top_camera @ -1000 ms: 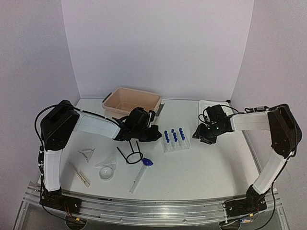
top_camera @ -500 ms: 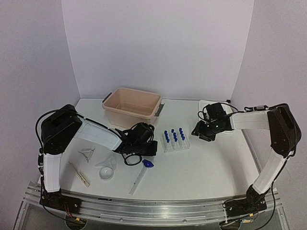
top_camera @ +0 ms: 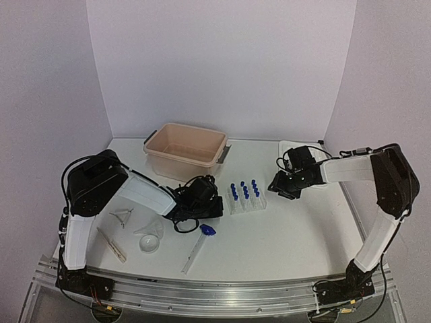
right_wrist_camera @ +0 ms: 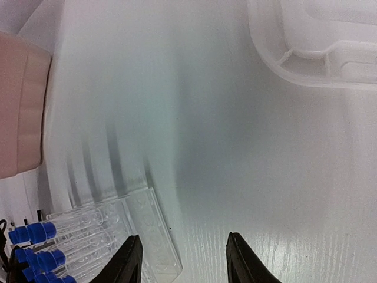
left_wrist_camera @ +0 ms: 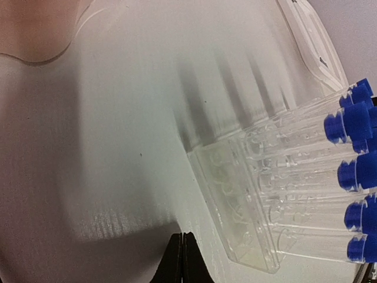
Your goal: Organize the chemistry lab equipment
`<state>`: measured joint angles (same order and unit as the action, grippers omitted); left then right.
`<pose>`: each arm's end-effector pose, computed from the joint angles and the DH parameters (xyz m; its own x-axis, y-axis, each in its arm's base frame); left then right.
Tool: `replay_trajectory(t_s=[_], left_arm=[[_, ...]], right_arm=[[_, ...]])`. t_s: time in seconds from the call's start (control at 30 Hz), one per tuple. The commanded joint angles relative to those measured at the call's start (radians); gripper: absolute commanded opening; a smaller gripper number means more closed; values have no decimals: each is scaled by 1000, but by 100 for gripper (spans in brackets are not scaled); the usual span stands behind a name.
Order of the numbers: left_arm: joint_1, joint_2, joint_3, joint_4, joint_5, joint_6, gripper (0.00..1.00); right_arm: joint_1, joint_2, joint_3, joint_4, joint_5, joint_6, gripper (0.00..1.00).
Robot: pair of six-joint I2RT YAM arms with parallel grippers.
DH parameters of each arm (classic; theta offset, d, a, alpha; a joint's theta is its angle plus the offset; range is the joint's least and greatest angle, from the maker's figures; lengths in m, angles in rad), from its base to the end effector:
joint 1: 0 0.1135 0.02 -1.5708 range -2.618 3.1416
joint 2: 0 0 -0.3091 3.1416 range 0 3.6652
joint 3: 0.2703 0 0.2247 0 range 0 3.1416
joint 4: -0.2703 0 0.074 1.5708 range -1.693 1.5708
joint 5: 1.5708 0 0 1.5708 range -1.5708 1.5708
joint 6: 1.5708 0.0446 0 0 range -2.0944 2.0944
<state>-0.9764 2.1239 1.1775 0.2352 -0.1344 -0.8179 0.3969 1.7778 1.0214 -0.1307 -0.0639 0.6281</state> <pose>0.2554 -0.3671 0.1588 -0.8076 -0.0966 -0.5818 0.2558 0.8316 -0.4930 0.3282 0.1406 0.2192 -0.8271 0.2892 -0.4820 0.0779 0.9082 0.4112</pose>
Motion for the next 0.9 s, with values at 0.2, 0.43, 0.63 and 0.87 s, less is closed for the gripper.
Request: replay_trajectory(t_s=[0.2, 0.43, 0.63, 0.87], left_arm=[[-2, 81, 79, 97, 27, -18, 0], [-2, 114, 114, 105, 55, 5, 0], [-2, 151, 158, 96, 80, 29, 0], [-2, 194, 222, 79, 100, 49, 0]], right_arm=[[-5, 47, 49, 25, -4, -10, 44], [-14, 39, 39, 26, 13, -5, 42], [-22, 62, 37, 30, 14, 6, 40], [-37, 66, 26, 34, 20, 13, 38]])
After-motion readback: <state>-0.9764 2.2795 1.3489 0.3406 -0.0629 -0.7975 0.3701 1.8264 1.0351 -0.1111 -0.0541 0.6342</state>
